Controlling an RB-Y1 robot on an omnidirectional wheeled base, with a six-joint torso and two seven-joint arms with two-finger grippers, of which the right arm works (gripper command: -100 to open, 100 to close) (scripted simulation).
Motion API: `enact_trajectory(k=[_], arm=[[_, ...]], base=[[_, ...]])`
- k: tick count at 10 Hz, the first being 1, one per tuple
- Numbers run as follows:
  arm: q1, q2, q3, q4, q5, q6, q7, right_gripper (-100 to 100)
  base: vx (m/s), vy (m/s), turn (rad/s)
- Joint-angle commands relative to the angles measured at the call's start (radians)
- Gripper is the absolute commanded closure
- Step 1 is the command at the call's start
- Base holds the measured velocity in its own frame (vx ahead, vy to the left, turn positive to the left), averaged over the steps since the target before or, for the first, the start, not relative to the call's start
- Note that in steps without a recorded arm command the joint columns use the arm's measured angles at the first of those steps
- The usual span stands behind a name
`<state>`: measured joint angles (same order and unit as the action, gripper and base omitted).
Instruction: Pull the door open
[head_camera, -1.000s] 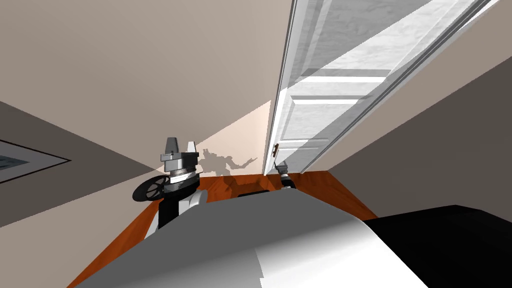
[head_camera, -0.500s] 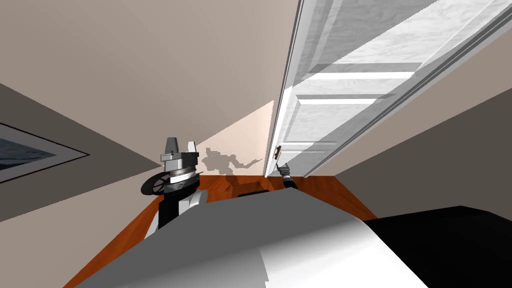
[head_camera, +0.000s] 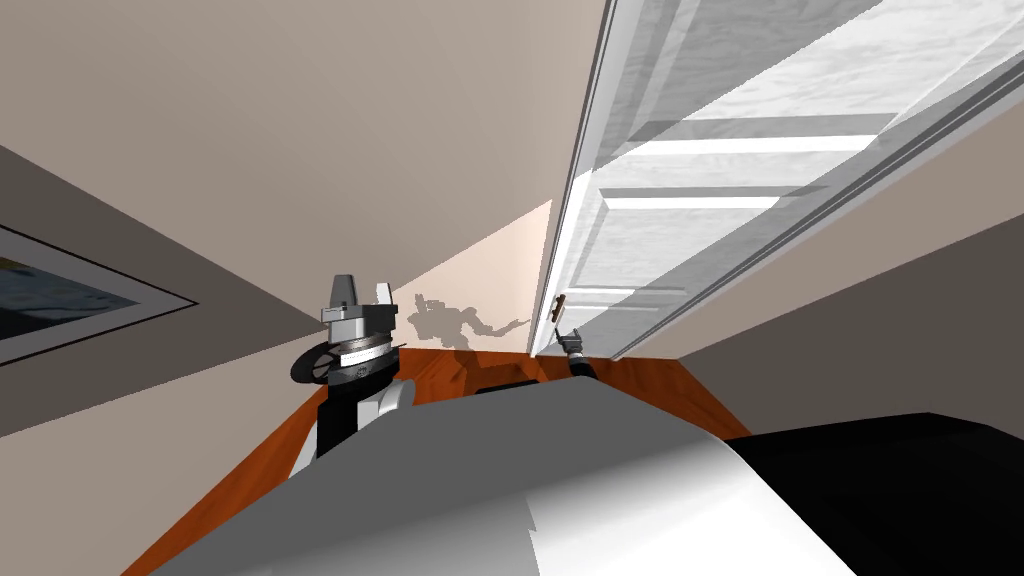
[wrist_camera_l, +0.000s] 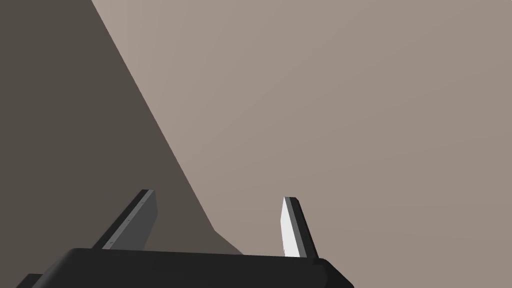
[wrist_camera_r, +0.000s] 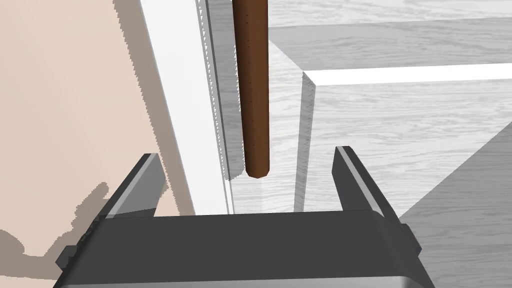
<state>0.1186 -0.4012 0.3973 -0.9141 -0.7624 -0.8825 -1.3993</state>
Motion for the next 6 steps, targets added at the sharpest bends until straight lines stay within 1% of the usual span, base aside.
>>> enact_trajectory(k=[1,3,6], arm=[[-0.006,-0.001,-0.014,0.017,-0.006,-0.002,-0.006,-100],[-0.016,-0.003,-0.036,0.044,-0.015,-0.005,-0.015,-100],[-0.031,-0.007,-0.068,0.084,-0.029,-0.009,-0.029,-100]], base=[[0.126,-0.019,0.131],[0.211,-0.040,0.188],[0.219,-0.068,0.171]])
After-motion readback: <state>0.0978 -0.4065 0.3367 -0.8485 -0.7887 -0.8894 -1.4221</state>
